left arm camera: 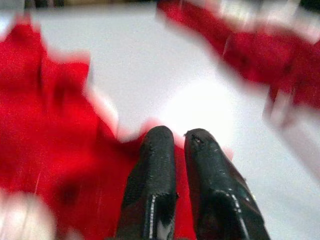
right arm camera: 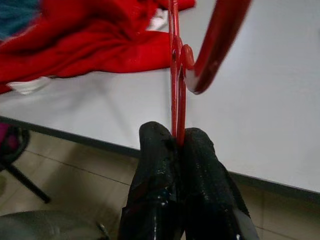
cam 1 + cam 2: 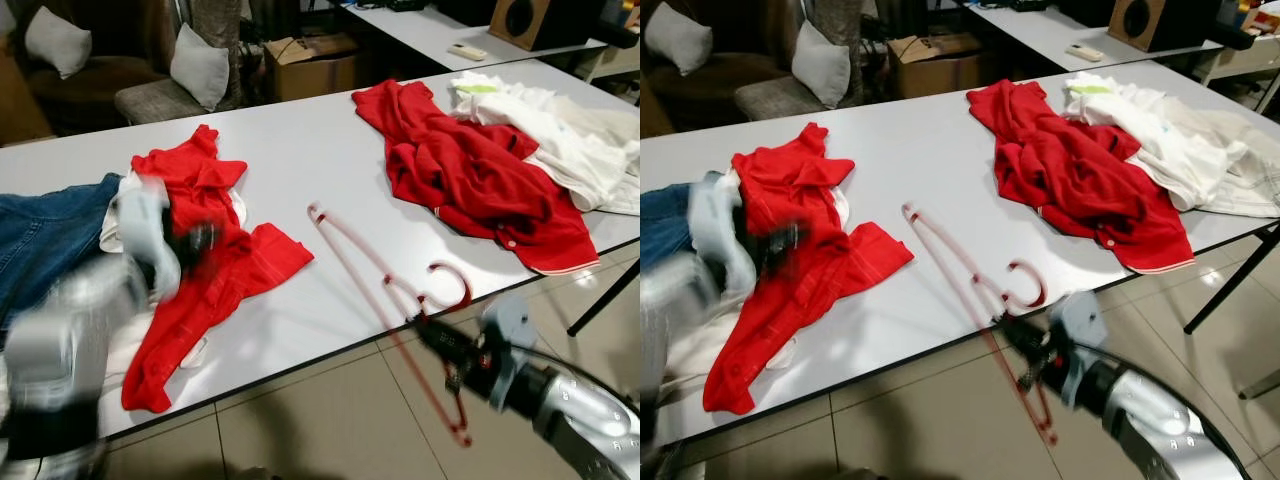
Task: Hang hanger
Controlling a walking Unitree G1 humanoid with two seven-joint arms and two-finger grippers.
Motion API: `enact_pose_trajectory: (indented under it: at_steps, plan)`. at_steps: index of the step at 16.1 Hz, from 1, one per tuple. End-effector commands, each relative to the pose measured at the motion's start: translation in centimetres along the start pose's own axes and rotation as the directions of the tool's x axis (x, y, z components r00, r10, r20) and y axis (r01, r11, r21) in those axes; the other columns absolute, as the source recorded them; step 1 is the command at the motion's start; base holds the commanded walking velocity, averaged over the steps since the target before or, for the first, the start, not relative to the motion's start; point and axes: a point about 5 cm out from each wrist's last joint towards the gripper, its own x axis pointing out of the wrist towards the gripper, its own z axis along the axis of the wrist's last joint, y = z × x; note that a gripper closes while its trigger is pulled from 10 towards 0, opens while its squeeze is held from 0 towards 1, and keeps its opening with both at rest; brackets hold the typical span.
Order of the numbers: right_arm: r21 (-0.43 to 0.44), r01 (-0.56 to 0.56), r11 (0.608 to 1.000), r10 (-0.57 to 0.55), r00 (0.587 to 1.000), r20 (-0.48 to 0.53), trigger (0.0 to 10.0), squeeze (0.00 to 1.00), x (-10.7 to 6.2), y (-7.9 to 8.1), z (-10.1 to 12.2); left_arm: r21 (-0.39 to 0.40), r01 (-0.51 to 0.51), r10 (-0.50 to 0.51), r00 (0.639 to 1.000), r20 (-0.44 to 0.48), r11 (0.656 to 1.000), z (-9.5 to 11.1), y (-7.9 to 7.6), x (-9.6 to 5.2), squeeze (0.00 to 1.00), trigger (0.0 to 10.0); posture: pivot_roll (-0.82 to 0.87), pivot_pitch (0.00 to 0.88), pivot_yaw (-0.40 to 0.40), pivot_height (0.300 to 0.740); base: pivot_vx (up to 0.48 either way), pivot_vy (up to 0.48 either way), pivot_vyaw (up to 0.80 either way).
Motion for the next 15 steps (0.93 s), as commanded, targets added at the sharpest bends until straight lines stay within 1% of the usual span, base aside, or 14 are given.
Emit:
enact_pose_trajectory:
  at_steps: [1,2,3,4,5,6,7,8,9,10,11,13,14,15]
  plan:
    - [-0.024,-0.045,0.999,0.045,0.999,-0.001,10.0,0.00,-0.2,0.5,0.3,-0.029,0.005,-0.004,0.999,0.036,1.000,0.7,0.0,0.2,0.00,0.0,-0.10,0.000,0.066,0.740,0.000,0.000,0.00]
    - [0.000,-0.095,0.995,0.095,0.995,0.015,10.0,0.00,-0.4,1.3,0.5,-0.089,0.058,-0.045,0.989,0.139,0.994,2.9,-0.6,0.7,0.00,0.0,-0.10,0.000,0.067,0.740,0.000,0.000,0.00]
    - [-0.003,-0.112,0.994,0.112,0.994,0.012,10.0,0.00,-0.6,1.5,0.5,-0.123,0.085,-0.063,0.982,0.178,0.989,3.7,-0.8,0.8,0.00,0.0,-0.11,0.000,0.070,0.740,0.000,0.000,0.00]
    - [-0.007,-0.116,0.993,0.116,0.993,0.008,10.0,0.00,-0.7,1.6,0.4,-0.114,0.103,-0.081,0.980,0.180,0.988,4.1,-1.0,1.0,0.00,0.0,-0.11,0.000,0.069,0.740,0.000,0.000,0.00]
    - [-0.006,-0.115,0.993,0.115,0.993,0.009,10.0,0.00,-0.7,1.7,0.4,-0.075,0.108,-0.094,0.983,0.159,0.991,4.1,-1.2,1.2,0.00,0.0,-0.11,0.000,0.074,0.740,0.000,0.000,0.00]
    - [-0.014,-0.095,0.995,0.095,0.996,0.004,10.0,0.00,-0.6,1.5,0.3,0.021,0.082,-0.084,0.993,0.089,0.996,3.3,-1.2,1.3,0.00,0.0,-0.11,0.000,0.078,0.740,0.000,0.000,0.00]
    - [-0.018,-0.075,0.997,0.075,0.997,-0.001,10.0,0.00,-0.6,1.3,0.2,0.154,0.050,-0.050,0.999,-0.003,0.987,2.1,-0.8,1.2,0.00,0.2,-0.12,0.000,0.081,0.740,0.000,0.000,0.00]
    - [-0.018,-0.070,0.997,0.070,0.998,-0.004,10.0,0.00,-0.7,1.2,0.1,0.213,0.042,-0.034,0.998,-0.044,0.976,1.5,-0.6,1.1,0.00,4.9,-0.12,0.000,0.082,0.740,0.000,0.000,0.00]
    - [-0.014,-0.054,0.998,0.054,0.998,-0.010,10.0,0.00,-1.1,1.1,0.0,0.311,0.047,-0.015,0.994,-0.105,0.949,0.0,0.1,0.0,0.00,10.0,-0.12,0.000,0.082,0.740,0.000,0.000,0.00]
    - [-0.008,-0.044,0.999,0.044,0.999,-0.012,10.0,0.00,-1.2,1.1,-0.1,0.245,0.090,-0.070,0.993,-0.092,0.965,-0.2,0.2,-1.0,0.00,10.0,-0.12,0.000,0.077,0.740,0.000,0.000,0.00]
    - [-0.004,-0.038,0.999,0.038,0.999,-0.011,10.0,0.00,-1.1,1.1,-0.1,0.260,0.156,-0.134,0.986,-0.101,0.953,-0.6,0.3,-2.4,1.00,10.0,-0.11,0.000,0.068,0.740,0.000,0.000,0.00]
    - [0.001,-0.044,0.999,0.044,0.999,-0.006,10.0,0.00,-0.8,1.2,-0.1,0.313,0.223,-0.168,0.967,-0.192,0.923,-1.9,0.8,-3.8,1.00,10.0,-0.10,0.000,0.060,0.740,0.000,0.000,0.00]
    - [0.001,-0.048,0.999,0.048,0.999,-0.005,10.0,0.00,-0.7,1.2,-0.1,0.317,0.236,-0.175,0.962,-0.211,0.919,-2.2,1.0,-4.1,1.00,10.0,-0.10,0.000,0.058,0.740,0.000,0.000,0.00]
    - [-0.002,-0.057,0.998,0.057,0.998,-0.007,10.0,0.00,-0.4,1.2,-0.1,0.360,0.222,-0.140,0.961,-0.239,0.906,-2.9,1.7,-4.5,1.00,10.0,-0.09,0.000,0.054,0.740,0.000,0.000,0.00]
